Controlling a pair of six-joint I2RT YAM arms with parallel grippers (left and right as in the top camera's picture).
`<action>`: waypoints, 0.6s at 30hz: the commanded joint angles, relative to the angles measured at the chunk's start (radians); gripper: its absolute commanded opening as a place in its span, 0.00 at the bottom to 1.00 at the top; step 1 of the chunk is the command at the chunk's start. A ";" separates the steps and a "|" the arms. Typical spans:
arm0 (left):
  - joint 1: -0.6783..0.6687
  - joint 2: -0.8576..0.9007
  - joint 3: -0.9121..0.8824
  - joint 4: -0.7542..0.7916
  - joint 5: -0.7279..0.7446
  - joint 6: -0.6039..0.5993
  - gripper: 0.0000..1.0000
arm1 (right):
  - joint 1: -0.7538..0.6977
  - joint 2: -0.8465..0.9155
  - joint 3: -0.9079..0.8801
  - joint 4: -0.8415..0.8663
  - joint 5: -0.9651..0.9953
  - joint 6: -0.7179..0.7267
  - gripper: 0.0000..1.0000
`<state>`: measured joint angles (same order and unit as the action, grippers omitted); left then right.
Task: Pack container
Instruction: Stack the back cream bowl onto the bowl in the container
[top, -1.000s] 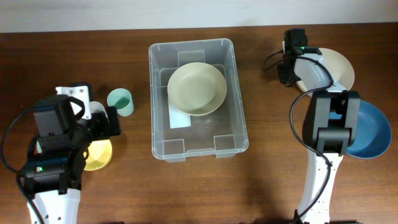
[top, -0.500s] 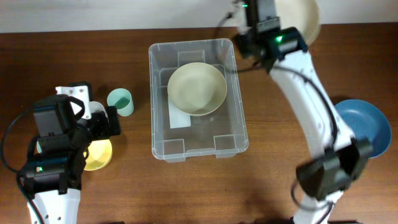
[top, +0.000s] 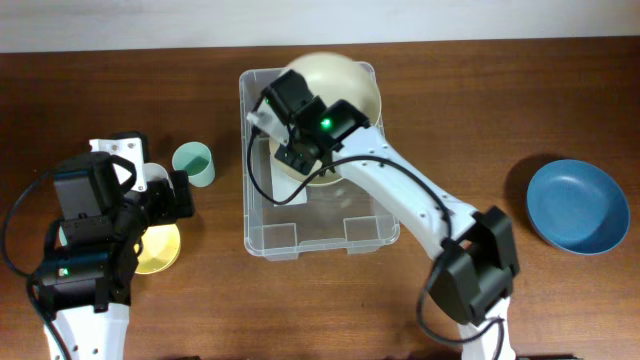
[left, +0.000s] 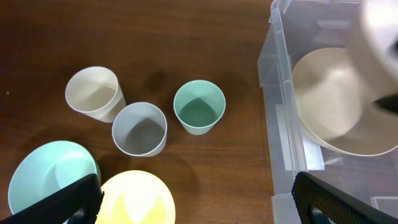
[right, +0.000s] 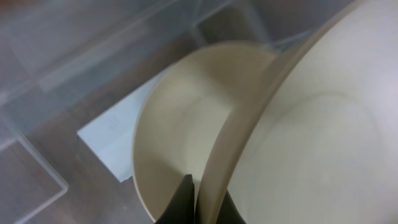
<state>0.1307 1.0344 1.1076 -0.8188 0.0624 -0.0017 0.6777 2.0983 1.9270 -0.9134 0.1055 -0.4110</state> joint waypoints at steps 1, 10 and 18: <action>0.003 0.001 0.015 0.003 -0.010 -0.010 0.99 | -0.003 0.046 -0.009 0.004 -0.036 -0.023 0.04; 0.003 0.000 0.015 -0.001 -0.010 -0.010 0.99 | -0.003 0.018 0.013 -0.009 -0.001 0.006 0.50; 0.003 0.000 0.015 -0.001 -0.011 -0.010 0.99 | -0.120 -0.215 0.056 -0.019 0.376 0.425 0.52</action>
<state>0.1307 1.0344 1.1076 -0.8192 0.0624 -0.0017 0.6495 2.0506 1.9327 -0.9161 0.2485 -0.2497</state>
